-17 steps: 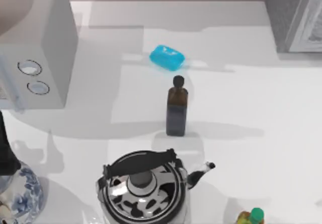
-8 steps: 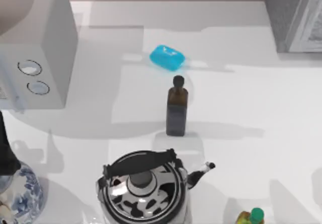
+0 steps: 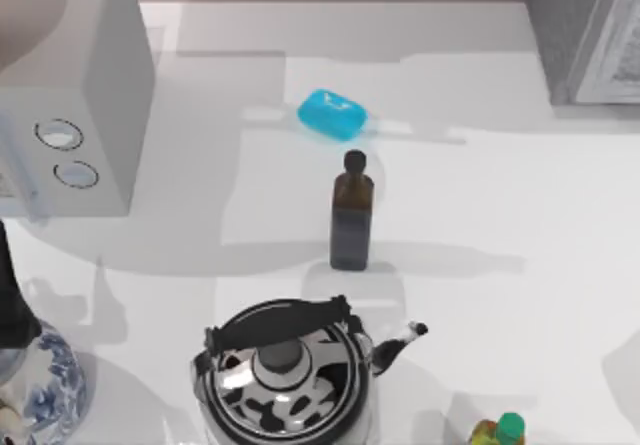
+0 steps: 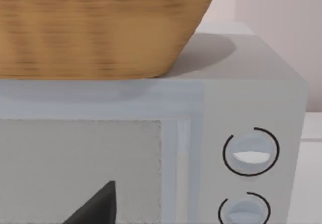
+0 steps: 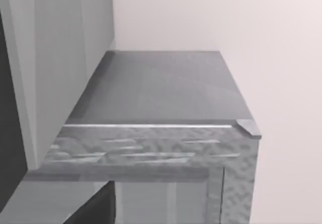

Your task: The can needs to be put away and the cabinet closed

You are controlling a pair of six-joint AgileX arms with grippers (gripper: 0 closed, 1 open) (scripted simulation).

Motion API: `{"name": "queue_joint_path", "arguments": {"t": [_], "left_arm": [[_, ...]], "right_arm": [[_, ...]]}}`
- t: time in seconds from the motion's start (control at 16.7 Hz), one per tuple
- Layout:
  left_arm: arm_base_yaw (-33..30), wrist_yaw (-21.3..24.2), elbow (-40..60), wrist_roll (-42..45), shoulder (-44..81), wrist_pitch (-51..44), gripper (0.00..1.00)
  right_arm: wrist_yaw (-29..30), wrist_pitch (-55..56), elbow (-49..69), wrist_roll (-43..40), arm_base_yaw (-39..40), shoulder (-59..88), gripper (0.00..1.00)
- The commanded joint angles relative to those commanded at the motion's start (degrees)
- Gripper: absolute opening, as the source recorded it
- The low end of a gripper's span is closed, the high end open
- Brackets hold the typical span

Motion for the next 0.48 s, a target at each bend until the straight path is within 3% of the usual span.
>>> {"name": "queue_joint_path", "arguments": {"t": [0.24, 0.48], "left_arm": [[0.0, 0.0, 0.0, 0.0, 0.0, 0.0, 1.0], [0.0, 0.0, 0.0, 0.0, 0.0, 0.0, 1.0]], "right_arm": [[1.8, -0.1, 0.2, -0.1, 1.5, 0.4, 1.0], [12.5, -1.4, 0.5, -0.2, 10.6, 1.5, 1.0]]}}
